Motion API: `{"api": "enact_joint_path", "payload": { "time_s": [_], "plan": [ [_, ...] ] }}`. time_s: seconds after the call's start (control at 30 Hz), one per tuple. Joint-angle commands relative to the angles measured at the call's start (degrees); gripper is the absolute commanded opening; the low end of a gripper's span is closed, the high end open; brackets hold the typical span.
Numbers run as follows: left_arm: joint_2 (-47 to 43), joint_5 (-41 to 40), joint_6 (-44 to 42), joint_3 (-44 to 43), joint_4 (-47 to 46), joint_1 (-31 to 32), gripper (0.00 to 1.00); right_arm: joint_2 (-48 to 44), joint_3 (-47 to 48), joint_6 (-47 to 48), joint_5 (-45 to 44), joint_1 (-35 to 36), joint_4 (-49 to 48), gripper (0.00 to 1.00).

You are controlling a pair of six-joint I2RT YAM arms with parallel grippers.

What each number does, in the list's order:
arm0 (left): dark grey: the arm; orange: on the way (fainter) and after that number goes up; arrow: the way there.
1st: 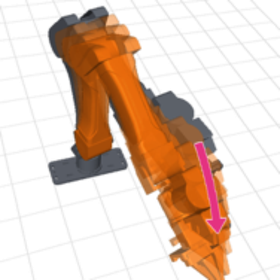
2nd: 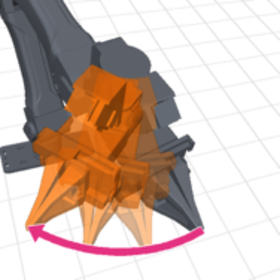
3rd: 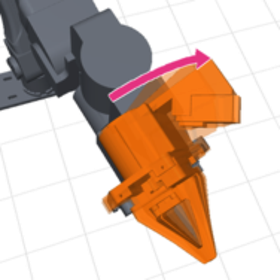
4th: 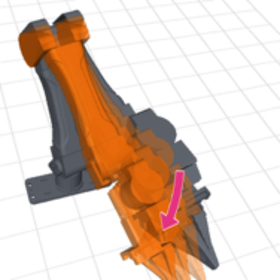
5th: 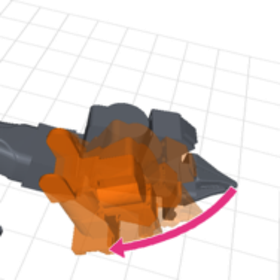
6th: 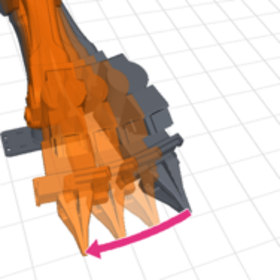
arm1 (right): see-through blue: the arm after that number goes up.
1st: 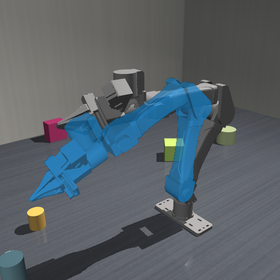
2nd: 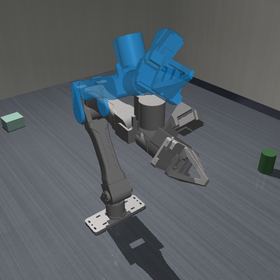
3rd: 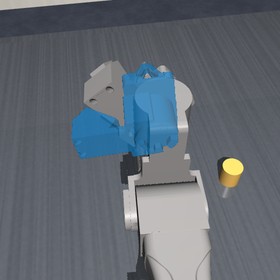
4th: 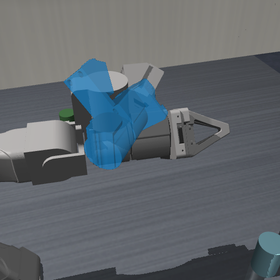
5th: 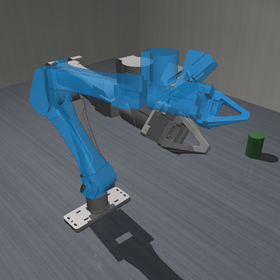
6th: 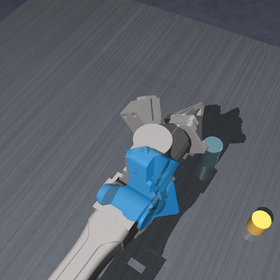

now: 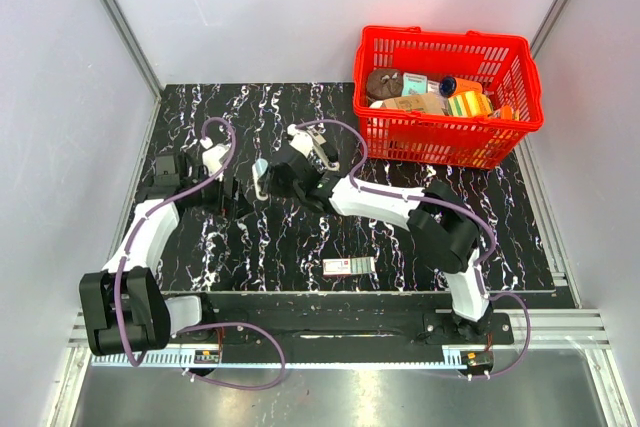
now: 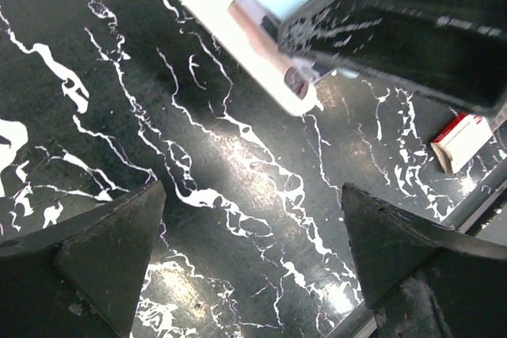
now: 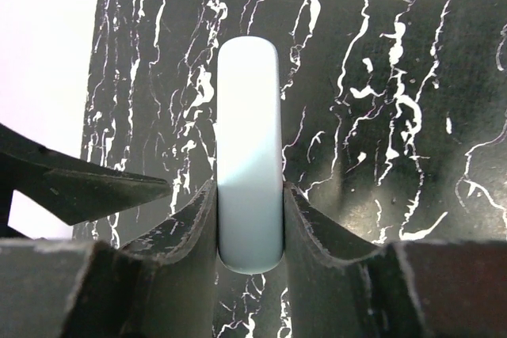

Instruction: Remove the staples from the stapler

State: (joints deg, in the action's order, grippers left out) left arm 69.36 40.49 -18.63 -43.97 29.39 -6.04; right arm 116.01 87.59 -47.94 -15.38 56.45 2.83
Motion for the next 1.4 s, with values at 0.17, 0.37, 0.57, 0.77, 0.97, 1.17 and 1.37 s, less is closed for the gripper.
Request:
{"api": "enact_joint_path", "payload": {
  "time_s": [0.17,0.37,0.57,0.77,0.97,1.17,1.37],
  "plan": [
    [0.3,8.5,0.4,1.4,-6.5,0.2,0.95,-4.4,-0.4,-6.3,3.0,2.1,-8.1,0.0],
    [2.4,6.8,-1.9,1.1,-7.5,0.1,0.72,-4.5,0.2,-6.8,5.2,2.4,-7.3,0.0],
    [3.8,7.1,-2.2,0.7,-9.3,-0.9,0.45,-4.4,-0.6,-8.0,7.5,2.5,-6.9,0.0],
    [3.7,8.1,-1.8,0.5,-9.9,-1.0,0.43,-4.1,-1.2,-8.6,10.1,2.7,-6.4,0.0],
    [4.0,8.1,-3.4,0.5,-9.3,-1.2,0.28,-4.6,-2.7,-7.6,12.6,2.7,-6.0,0.0],
    [4.6,6.6,-7.9,0.2,-7.6,-3.0,0.0,-7.7,-9.0,-5.3,15.2,2.7,-7.0,0.0],
    [4.6,4.2,-12.5,0.5,-7.1,-4.0,0.0,-9.1,-11.4,-0.5,18.5,2.7,-5.7,0.0]
  ]
}}
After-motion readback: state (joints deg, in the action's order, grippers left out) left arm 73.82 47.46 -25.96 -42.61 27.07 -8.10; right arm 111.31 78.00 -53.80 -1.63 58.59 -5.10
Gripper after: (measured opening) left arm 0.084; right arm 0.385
